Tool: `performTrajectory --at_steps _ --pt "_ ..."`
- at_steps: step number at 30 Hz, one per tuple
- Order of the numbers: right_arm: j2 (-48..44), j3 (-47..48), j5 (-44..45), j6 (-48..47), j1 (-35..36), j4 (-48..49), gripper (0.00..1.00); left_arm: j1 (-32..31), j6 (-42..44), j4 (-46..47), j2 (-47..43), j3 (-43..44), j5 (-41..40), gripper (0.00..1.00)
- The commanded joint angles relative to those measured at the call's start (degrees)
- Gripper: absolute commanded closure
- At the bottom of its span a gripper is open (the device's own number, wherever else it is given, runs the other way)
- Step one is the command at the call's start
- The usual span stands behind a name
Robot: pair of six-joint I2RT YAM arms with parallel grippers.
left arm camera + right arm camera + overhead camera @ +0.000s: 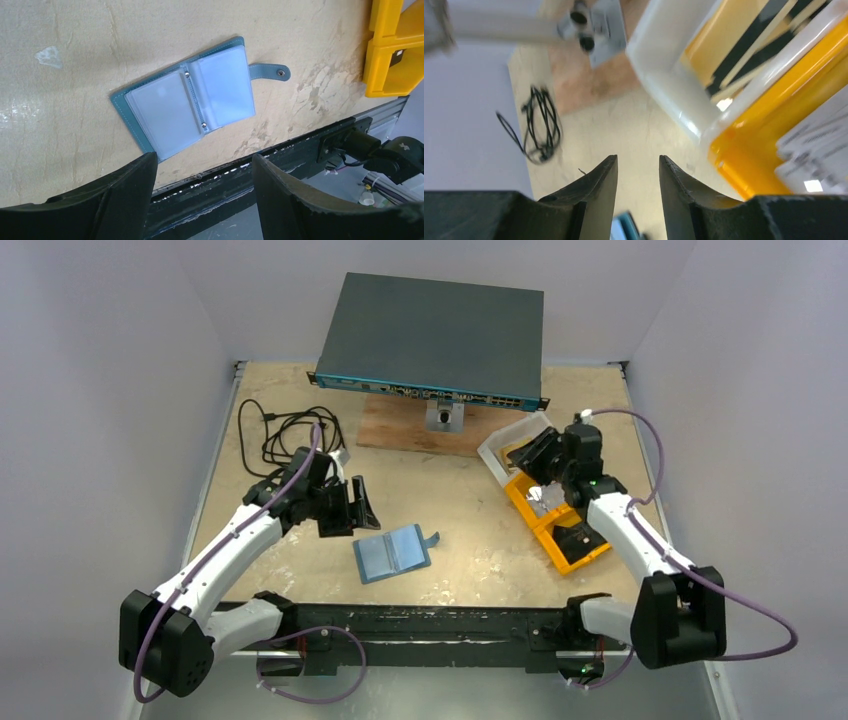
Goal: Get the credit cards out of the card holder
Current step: Place the credit card in the storage box, then remove the credit card from the card holder.
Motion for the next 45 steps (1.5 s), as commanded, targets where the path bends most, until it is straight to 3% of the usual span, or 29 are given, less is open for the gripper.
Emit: performTrajectory --at_steps 1,10,20,34,45 --pt "-3.56 -3.80 1.97 -1.43 9.35 -2.70 0.63 0.28 -2.13 0.55 -0.14 -1.61 -3.12 0.31" --pt "-0.99 -6.46 8.50 2.17 30.44 0.28 0.62 0.93 -5.25 0.16 -0.38 -4.96 -8.15 0.31" --pt "13.89 6.77 14.17 -4.18 48.03 -2.36 0.59 3.39 -8.29 0.34 -1.20 -8.29 -9.39 0.31" --pt "33.20 25.43 18.72 -10.84 58.04 -13.78 0.53 13.69 -6.45 1.06 -2.08 -10.73 -0.71 0.31" --pt "38.56 31.25 20.70 -11.59 59.58 -18.58 0.51 16.11 -5.78 3.37 -0.44 -11.65 3.92 0.31"
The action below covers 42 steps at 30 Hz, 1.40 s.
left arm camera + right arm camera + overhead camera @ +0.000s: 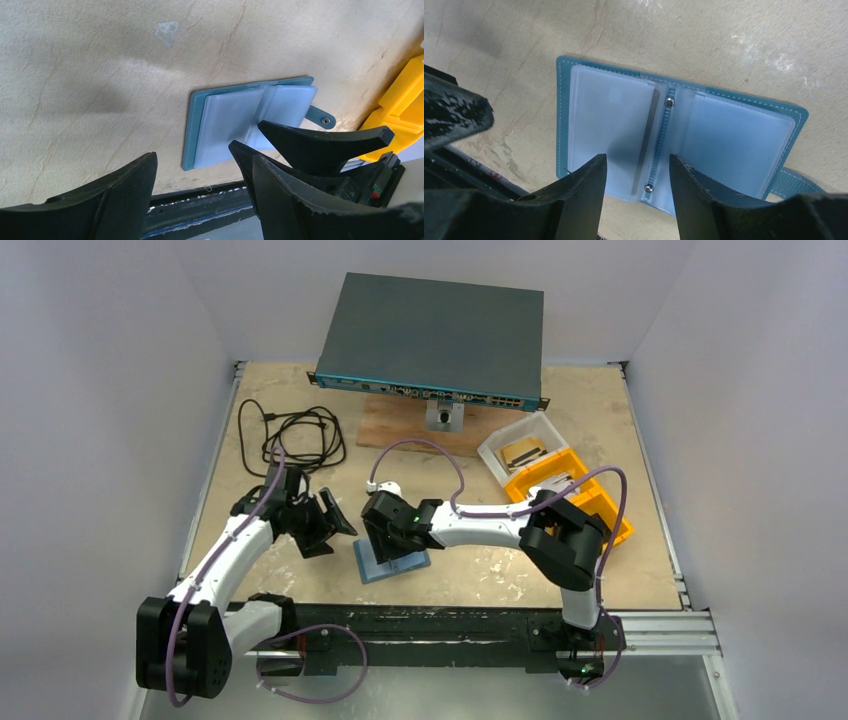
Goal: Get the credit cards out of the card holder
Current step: Remove the credit card from the card holder.
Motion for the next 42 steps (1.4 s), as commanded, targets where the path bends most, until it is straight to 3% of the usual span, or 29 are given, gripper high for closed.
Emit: performTrajectory --at_steps 1,11,19,23,29,37,42 --pt "0.09 3.97 2.85 -1.09 0.59 -2.22 0.51 0.57 1.27 2.03 0.57 -0.39 2.49 0.31" --pt "3.80 5.85 0.67 -0.29 1.00 -2.15 0.54 0.62 1.56 3.14 0.93 -1.29 3.26 0.31" --pt "3.72 0.09 -5.38 2.73 -1.41 2.23 0.82 0.55 1.81 3.96 1.68 -1.73 4.92 0.31" --pt "1.66 -5.11 -8.94 3.64 -4.33 6.73 0.91 0.37 2.04 4.86 2.26 -1.97 6.22 0.33" --pt "0.19 -11.45 -17.41 5.16 -7.81 15.38 0.92 -3.23 2.39 5.34 3.03 -1.12 5.63 0.53" --pt "-0.13 -17.00 -24.70 8.79 -10.71 24.71 0.93 -10.19 0.28 8.28 8.52 -0.43 1.44 0.96" --pt "-0.57 -19.01 -26.90 10.09 -11.39 28.32 0.92 -11.95 -0.90 12.69 13.03 -1.95 1.19 1.00"
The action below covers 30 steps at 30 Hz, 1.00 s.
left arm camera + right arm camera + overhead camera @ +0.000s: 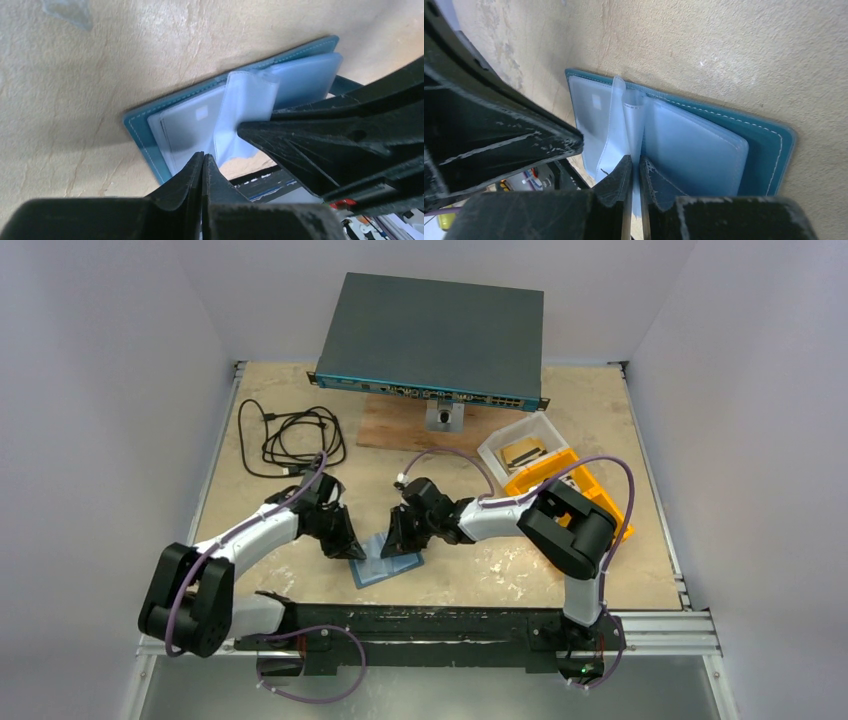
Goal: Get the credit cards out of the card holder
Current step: Remove the credit card from the card holder.
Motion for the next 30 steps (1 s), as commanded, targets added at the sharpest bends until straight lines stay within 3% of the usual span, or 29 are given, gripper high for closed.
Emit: performTrajectory --at_steps 1,7,17,30 --pt "-0.11 -3.10 -1.63 0.89 -0.68 0.68 0.92 -1.08 -1.45 5.40 2.82 -0.34 -1.22 1.00" --pt "-0.91 -3.74 -2.70 1.49 -1.07 2.20 0.90 -1.27 -1.14 6.28 5.15 -1.29 -2.14 1.00" --pt "-6.34 -0.85 -1.74 -0.34 -1.08 -1.14 0.74 -1.36 -1.14 6.63 6.35 -1.87 -3.08 1.00" --pt "-10.83 2.27 4.83 -3.06 -1.08 -9.28 0.71 -1.86 0.33 6.97 4.89 1.15 0.77 1.00"
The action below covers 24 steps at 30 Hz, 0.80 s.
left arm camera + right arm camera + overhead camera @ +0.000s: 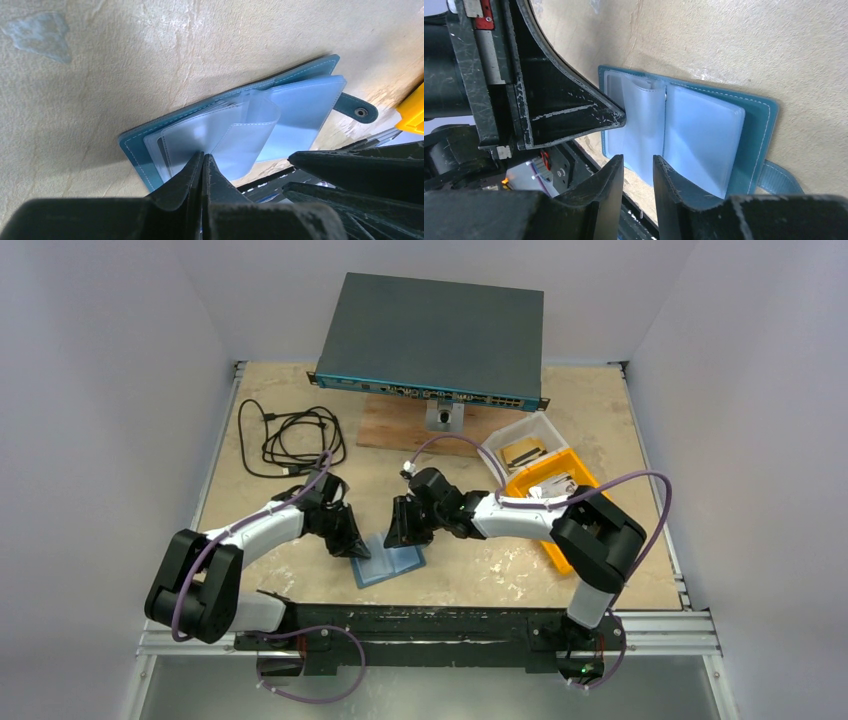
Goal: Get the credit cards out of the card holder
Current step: Remove the credit card from the card holder.
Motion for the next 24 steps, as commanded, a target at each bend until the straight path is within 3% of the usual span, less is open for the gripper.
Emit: performTrajectory --at_steps 1,15,24 --pt "-2.48 2.70 3.69 -2.21 -0.23 -3.91 0.71 -0.80 1.31 1.35 0.12 2.00 0.94 1.00" --pt "-3.64 3.09 10.11 -4.49 0.03 -9.47 0.66 -3.76 0.07 4.00 3.09 6.84 4.23 1.00" --pt "-11.94 1.35 18.82 -3.14 0.03 -14.99 0.63 -7.79 -2.16 6.23 6.44 9.82 5.45 1.00"
